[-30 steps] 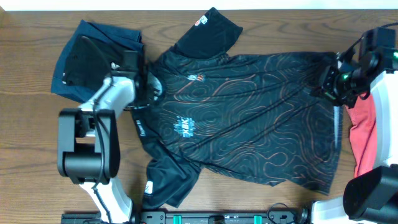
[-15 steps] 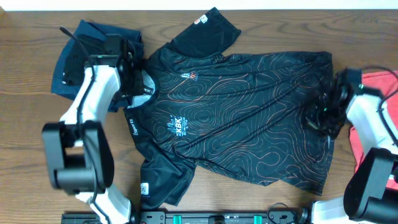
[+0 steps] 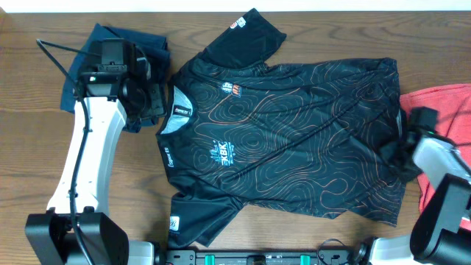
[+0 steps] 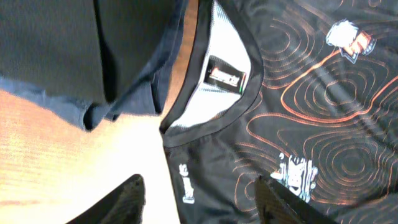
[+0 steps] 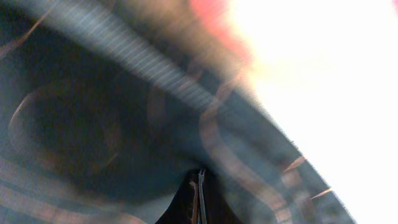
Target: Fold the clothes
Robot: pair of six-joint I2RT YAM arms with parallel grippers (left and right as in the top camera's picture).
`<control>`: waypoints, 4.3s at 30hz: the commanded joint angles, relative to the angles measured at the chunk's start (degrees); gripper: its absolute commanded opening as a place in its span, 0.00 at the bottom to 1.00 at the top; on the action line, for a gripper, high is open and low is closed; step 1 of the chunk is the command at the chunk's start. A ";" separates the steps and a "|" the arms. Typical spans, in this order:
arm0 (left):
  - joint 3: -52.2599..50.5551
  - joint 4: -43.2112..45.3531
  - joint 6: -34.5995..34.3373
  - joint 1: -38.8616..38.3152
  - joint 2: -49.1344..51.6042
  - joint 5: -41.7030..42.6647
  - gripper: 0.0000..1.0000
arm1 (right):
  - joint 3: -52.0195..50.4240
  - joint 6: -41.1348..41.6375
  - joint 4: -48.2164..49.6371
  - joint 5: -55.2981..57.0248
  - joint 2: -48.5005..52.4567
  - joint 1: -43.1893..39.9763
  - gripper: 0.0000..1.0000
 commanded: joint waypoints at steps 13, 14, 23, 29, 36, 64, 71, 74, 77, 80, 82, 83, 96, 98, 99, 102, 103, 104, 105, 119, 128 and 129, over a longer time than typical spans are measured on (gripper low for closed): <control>0.55 -12.59 -0.52 0.02 -0.55 0.96 0.73 | 7.19 -20.44 -12.33 -23.54 -9.01 -8.35 0.28; 0.37 -13.57 -1.53 0.04 -0.55 0.94 0.74 | 7.19 -20.44 -13.77 -23.93 -11.04 -8.35 0.30; -9.92 -17.07 -9.07 0.04 -0.55 6.36 0.75 | 7.17 -20.28 -23.71 -26.64 -22.80 -8.28 0.37; -24.76 -14.23 -9.09 -0.04 -0.55 17.03 0.73 | 7.13 -20.92 -26.27 -26.91 -23.43 -8.28 0.38; -38.36 -4.83 -9.09 -0.24 -0.55 18.71 0.68 | 7.13 -20.90 -25.53 -26.88 -23.41 -8.28 0.38; -35.65 -6.99 -6.43 -0.24 -2.71 25.51 0.06 | 7.08 -17.16 -26.69 -17.59 -22.69 -8.57 0.43; -25.18 -9.22 -6.21 -0.24 -9.77 25.57 0.06 | 4.46 -14.80 -27.65 -16.06 -21.70 -11.47 0.44; -23.45 -8.61 -6.23 -0.24 -11.91 25.59 0.06 | 2.10 -14.23 -27.67 -16.11 -21.68 -13.64 0.44; -23.21 -8.39 -6.25 -0.24 -12.83 25.55 0.06 | -0.46 -12.68 -27.50 -16.37 -21.68 -15.30 0.45; -23.21 -8.41 -6.23 -0.24 -12.83 25.53 0.06 | -2.95 -12.41 -27.02 -16.37 -21.68 -15.80 0.45; -23.21 -8.20 -6.25 -0.24 -12.83 25.38 0.06 | -4.61 -11.19 -26.82 -16.39 -21.68 -15.80 0.45; -23.21 -7.98 -6.23 -0.24 -12.83 25.33 0.06 | -5.49 -10.75 -26.62 -16.35 -21.68 -15.80 0.45; -23.21 -7.50 -6.25 -0.24 -12.83 25.33 0.06 | -14.36 -3.74 -18.10 -4.79 -21.68 -17.70 0.52; -23.21 -7.50 -6.25 -0.24 -12.83 25.33 0.06 | -14.95 -3.28 -17.07 -4.52 -21.66 -18.49 0.48; -23.21 -7.50 -6.25 -0.24 -12.83 25.33 0.06 | -15.34 -3.26 -16.31 -4.00 -21.62 -18.88 0.46; -23.21 -7.13 -6.25 -0.24 -12.83 25.35 0.06 | -16.55 -3.26 -13.94 -3.04 -21.05 -20.24 0.44; -23.21 -7.10 -6.25 -0.24 -12.83 25.33 0.06 | -16.96 -3.26 -13.46 -3.15 -20.50 -20.76 0.43; -23.21 -7.10 -6.25 -0.24 -12.83 25.33 0.06 | -17.20 -3.28 -13.20 -3.21 -20.06 -20.98 0.42; -23.21 -7.10 -6.25 -0.24 -12.83 25.35 0.06 | -17.46 -3.28 -13.09 -3.13 -19.39 -21.22 0.41; -23.10 -7.34 -6.23 -0.17 -12.87 25.35 0.06 | 0.00 -8.50 -23.98 -4.48 -19.30 -22.97 0.01; -23.04 -10.86 -6.19 -0.17 -12.90 25.35 0.06 | 8.13 -9.44 -29.20 -4.33 -20.24 -24.52 0.01; -23.04 -11.45 -6.19 -0.17 -12.90 25.35 0.06 | 8.13 -10.12 -29.44 -4.35 -20.26 -24.52 0.00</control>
